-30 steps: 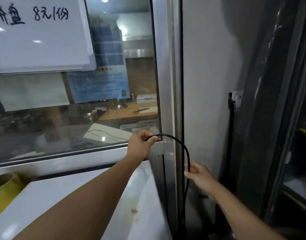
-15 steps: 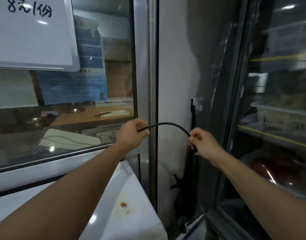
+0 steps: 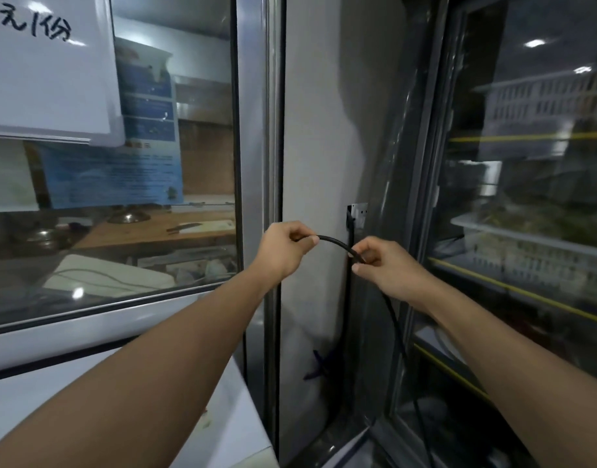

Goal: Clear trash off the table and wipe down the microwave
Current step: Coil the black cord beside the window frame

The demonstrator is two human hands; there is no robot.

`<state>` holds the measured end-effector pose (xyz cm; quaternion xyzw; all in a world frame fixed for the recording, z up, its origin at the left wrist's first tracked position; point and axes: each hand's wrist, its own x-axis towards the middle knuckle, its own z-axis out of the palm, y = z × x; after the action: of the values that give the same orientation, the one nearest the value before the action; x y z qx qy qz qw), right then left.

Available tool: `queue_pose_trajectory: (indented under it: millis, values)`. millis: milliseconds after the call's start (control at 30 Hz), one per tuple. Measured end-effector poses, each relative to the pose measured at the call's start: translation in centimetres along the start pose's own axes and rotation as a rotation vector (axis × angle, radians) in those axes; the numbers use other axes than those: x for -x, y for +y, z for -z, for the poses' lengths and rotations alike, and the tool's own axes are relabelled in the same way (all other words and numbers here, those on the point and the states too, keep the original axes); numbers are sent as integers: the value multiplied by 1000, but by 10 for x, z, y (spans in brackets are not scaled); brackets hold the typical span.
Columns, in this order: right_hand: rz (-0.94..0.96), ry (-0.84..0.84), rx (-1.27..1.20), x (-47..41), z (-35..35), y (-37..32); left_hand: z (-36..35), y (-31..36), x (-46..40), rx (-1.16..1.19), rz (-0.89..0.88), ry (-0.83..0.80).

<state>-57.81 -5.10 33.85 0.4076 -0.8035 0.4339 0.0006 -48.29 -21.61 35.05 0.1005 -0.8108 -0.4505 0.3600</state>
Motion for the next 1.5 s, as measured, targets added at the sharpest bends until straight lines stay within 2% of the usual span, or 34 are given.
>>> queue_pose_trajectory:
  millis: [133,267,433,567,667,733,867,1033,1100,1200,1333,1433,1500]
  values:
    - [-161,-136,-194,14,-8,33,11,2,-12,151,78,153]
    - [-227,-122,-295,19,-11,54,16,2,-20,158,82,193]
    - [-233,16,-331,11,12,43,8,3,-18,180,120,256]
    - [-234,132,-328,7,46,29,5,6,-13,108,122,218]
    - [-244,218,-297,1,68,17,-1,9,-5,-4,45,273]
    - [-254,248,-286,-4,81,9,-8,10,3,26,-11,306]
    - [-264,265,-235,-13,98,-7,-38,9,21,246,76,116]
    - [-229,279,-250,-25,96,-27,-84,-4,39,262,249,-160]
    - [-227,283,-288,-32,94,-35,-100,-10,46,315,285,-185]
    - [-205,298,-315,-43,94,-47,-110,-20,51,418,305,-114]
    - [-201,341,-333,-56,92,-54,-87,-33,45,463,303,31]
    - [-208,349,-376,-60,84,-48,-55,-38,36,356,234,76]
    - [-201,371,-399,-62,79,-41,-32,-39,29,217,190,162]
